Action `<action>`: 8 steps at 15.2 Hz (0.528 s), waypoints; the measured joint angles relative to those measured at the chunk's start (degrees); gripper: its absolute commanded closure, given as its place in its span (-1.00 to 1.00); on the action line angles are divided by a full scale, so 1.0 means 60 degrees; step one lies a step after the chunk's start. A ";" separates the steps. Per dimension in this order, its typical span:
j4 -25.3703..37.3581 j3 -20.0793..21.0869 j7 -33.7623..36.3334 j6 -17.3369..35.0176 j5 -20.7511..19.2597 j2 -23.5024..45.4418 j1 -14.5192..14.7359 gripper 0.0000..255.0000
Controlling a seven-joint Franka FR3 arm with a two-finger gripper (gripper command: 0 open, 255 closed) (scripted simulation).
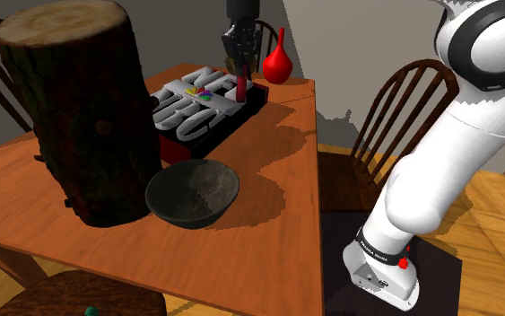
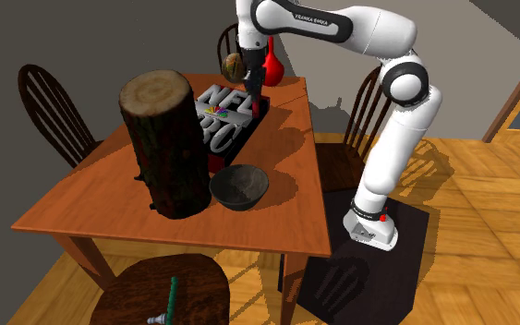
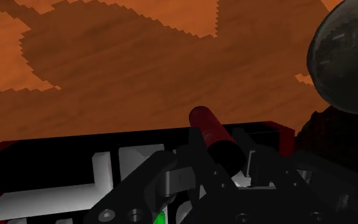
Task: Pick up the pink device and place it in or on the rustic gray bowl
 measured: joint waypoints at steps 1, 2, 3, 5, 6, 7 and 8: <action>0.0053 0.0141 0.0248 -0.0006 0.0023 0.0044 0.0105 1.00; -0.0089 0.0236 0.0426 0.0039 0.0058 -0.0054 0.0180 1.00; 0.0012 0.0362 0.0649 -0.0022 0.0078 -0.0018 0.0272 1.00; 0.0105 0.0647 0.1156 -0.0124 0.0144 -0.0042 0.0485 1.00; 0.0092 0.0761 0.1360 -0.0118 0.0171 -0.0053 0.0570 1.00; 0.0145 0.0876 0.1564 -0.0155 0.0189 -0.0036 0.0654 1.00; 0.0168 0.1018 0.1813 -0.0138 0.0210 -0.0002 0.0757 1.00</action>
